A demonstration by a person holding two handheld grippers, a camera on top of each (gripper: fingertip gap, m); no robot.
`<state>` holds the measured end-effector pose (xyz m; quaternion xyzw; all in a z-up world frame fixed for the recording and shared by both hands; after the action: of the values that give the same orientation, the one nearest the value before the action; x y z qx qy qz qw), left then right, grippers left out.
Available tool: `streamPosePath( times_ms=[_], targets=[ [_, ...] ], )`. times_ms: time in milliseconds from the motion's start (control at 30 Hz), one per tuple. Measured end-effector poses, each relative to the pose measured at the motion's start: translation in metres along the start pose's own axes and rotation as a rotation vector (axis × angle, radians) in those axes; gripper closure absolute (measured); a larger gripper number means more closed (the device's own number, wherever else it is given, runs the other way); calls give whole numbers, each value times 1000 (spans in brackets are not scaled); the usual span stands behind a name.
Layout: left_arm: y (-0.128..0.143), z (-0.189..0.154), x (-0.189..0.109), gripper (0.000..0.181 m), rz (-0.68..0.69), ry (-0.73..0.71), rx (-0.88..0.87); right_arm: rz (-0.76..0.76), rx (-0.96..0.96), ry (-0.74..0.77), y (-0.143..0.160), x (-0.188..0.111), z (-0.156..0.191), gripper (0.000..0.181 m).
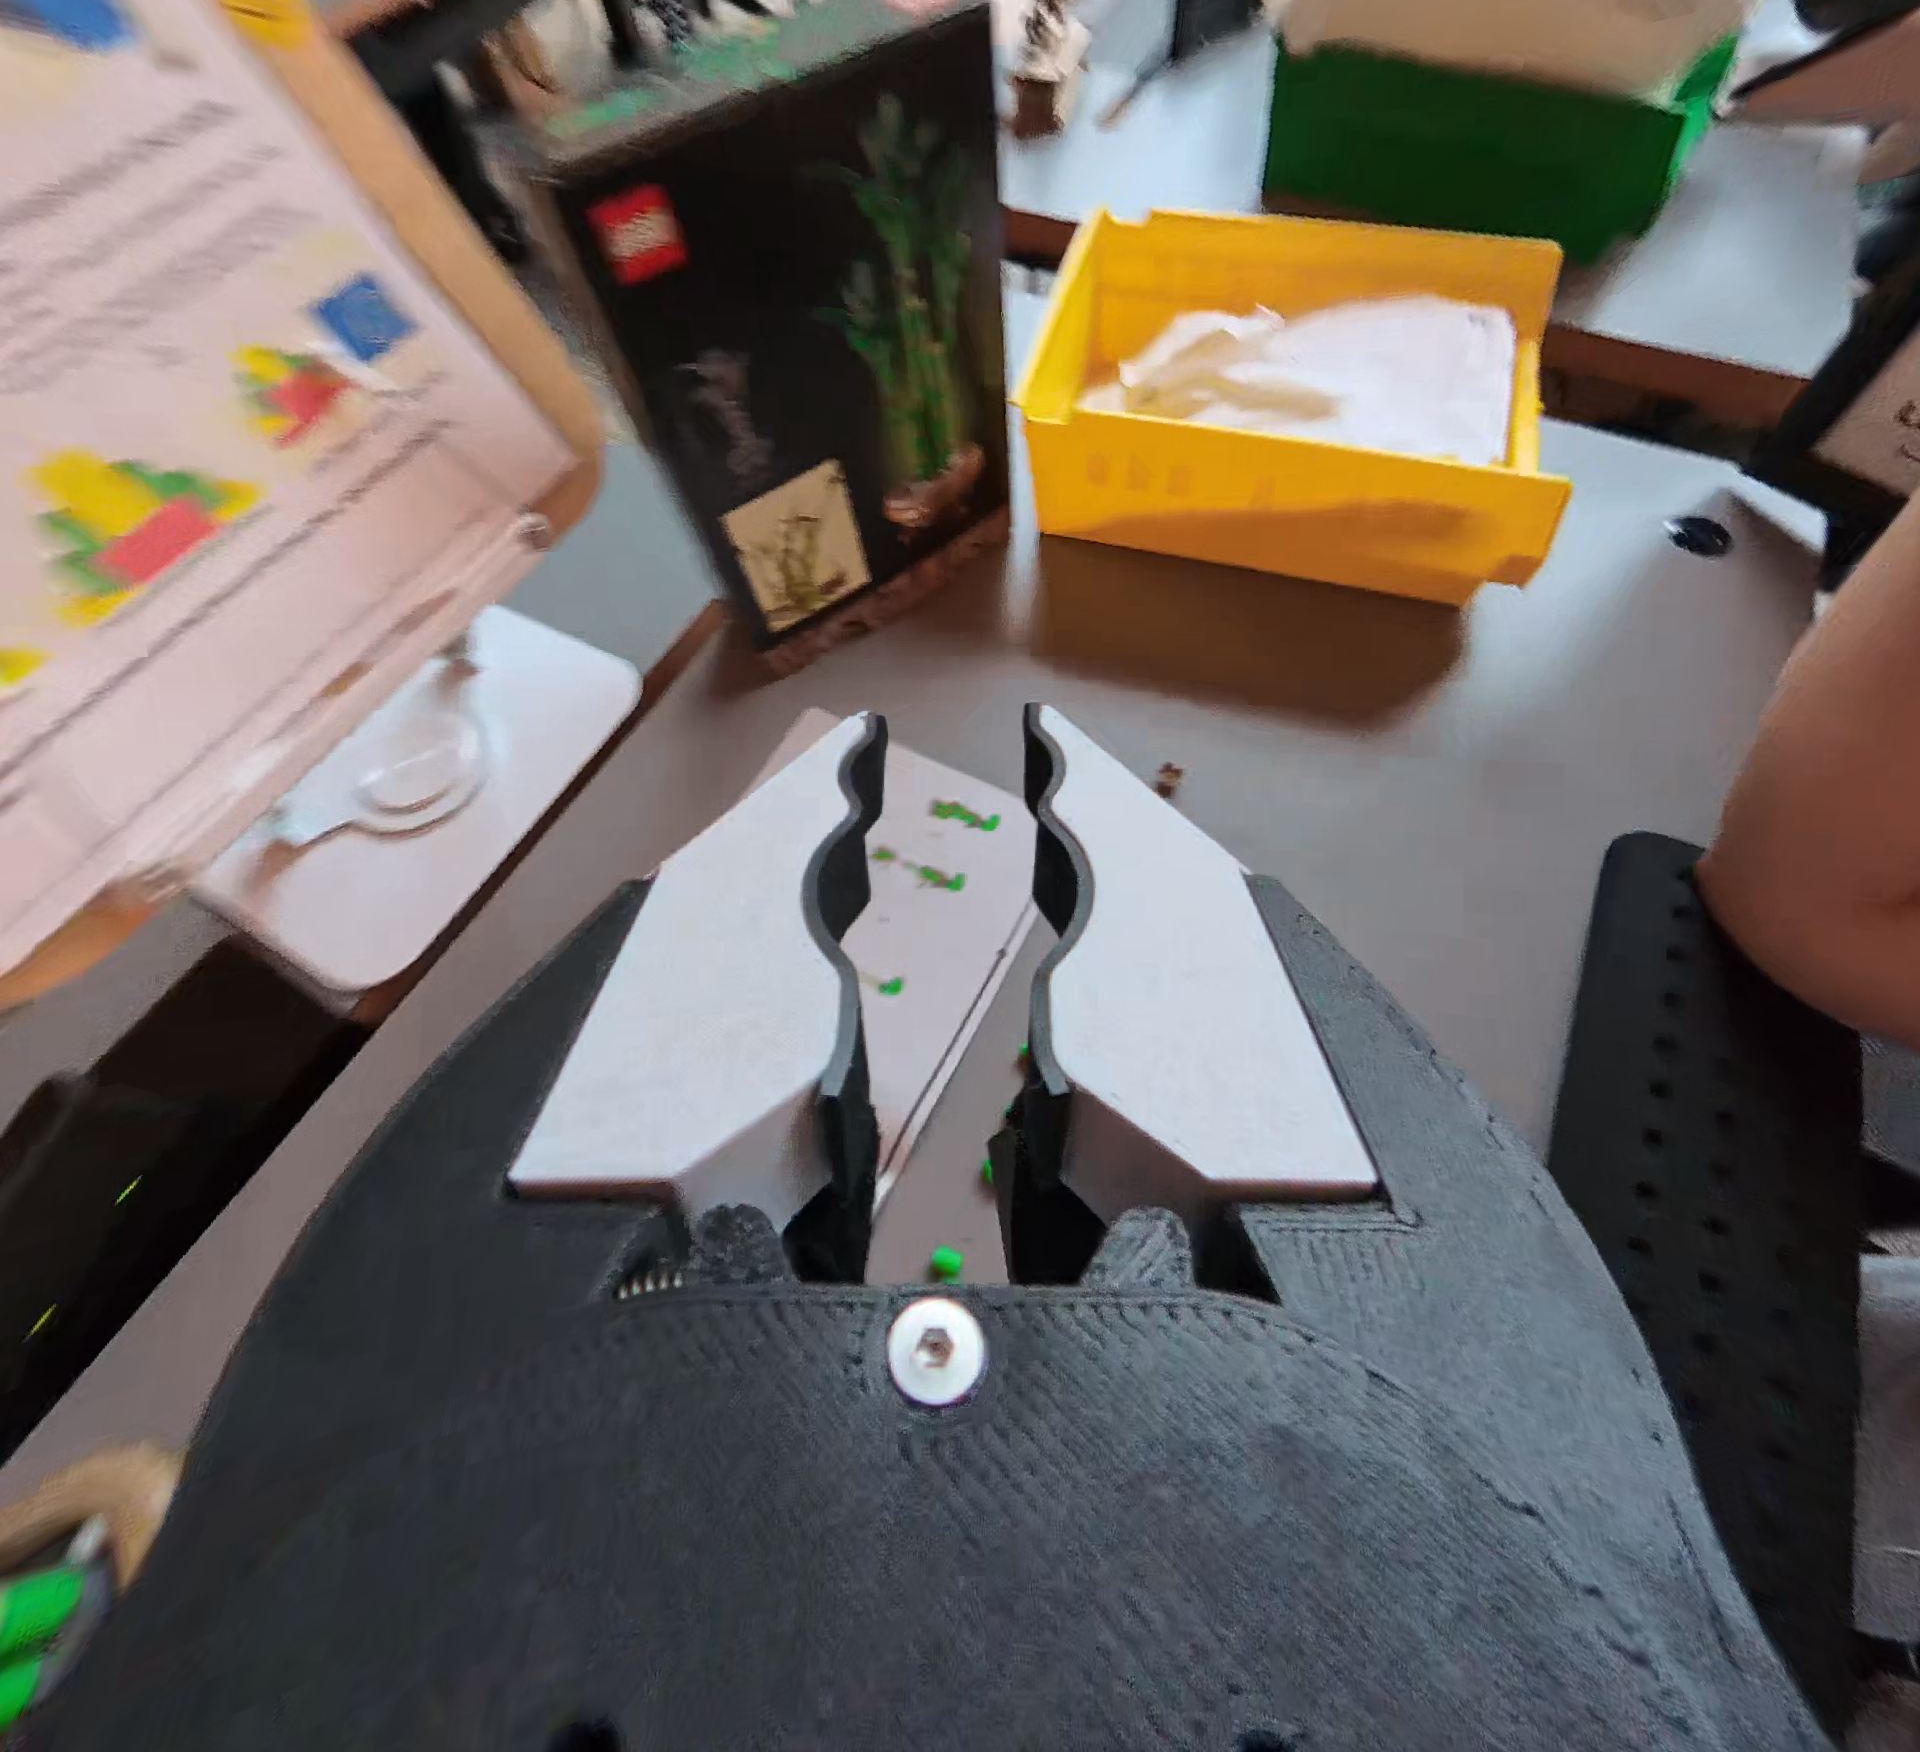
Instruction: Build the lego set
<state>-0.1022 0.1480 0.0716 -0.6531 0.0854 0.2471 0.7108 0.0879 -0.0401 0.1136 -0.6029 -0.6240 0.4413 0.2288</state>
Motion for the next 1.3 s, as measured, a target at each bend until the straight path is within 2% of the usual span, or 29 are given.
streamPosePath(
  times_ms=[33,100,233,367,433,533,633,733,767,933,1167,1300],
  targets=[
    [6,14,-23,154,-38,-47,-19,1,-1,1,-1,2,0,137],
    [26,43,-72,153,-88,-157,-44,7,-1,-10,-3,8,2,137],
    [79,109,-181,152,-141,-471,-99,50,-14,-35,-4,25,6,137],
    [139,153,-282,151,-163,-630,-169,107,-42,-81,-7,51,17,137],
    [165,170,-319,151,-153,-666,-204,139,-71,-108,-10,65,26,137],
    [209,190,-352,150,-26,-701,-226,175,-110,-149,-15,83,40,137],
    [246,201,-366,155,88,-697,-187,201,-137,-180,-18,96,53,137],
    [279,203,-364,165,205,-615,-167,218,-145,-199,-20,104,61,136],
    [289,205,-362,163,240,-585,-171,225,-145,-200,-21,105,63,136],
    [329,213,-337,158,409,-457,-145,243,-138,-205,-20,113,68,136],
    [388,228,-290,156,744,-304,84,280,-129,-221,-13,124,71,136],
    [408,234,-276,156,848,-209,167,289,-134,-228,-12,125,73,137]
  ],
)
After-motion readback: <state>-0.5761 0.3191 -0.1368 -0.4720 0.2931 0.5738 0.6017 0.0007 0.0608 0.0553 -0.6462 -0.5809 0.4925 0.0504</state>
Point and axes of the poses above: each gripper's, where its closed fingertips meet, x out along the fingers, y out of its underside, z = x × y across the jaws, the point moved 4 cm from there along -x, back along the fingers, and after that the axes turned 9 degrees about -y, right-handed, at the moved point
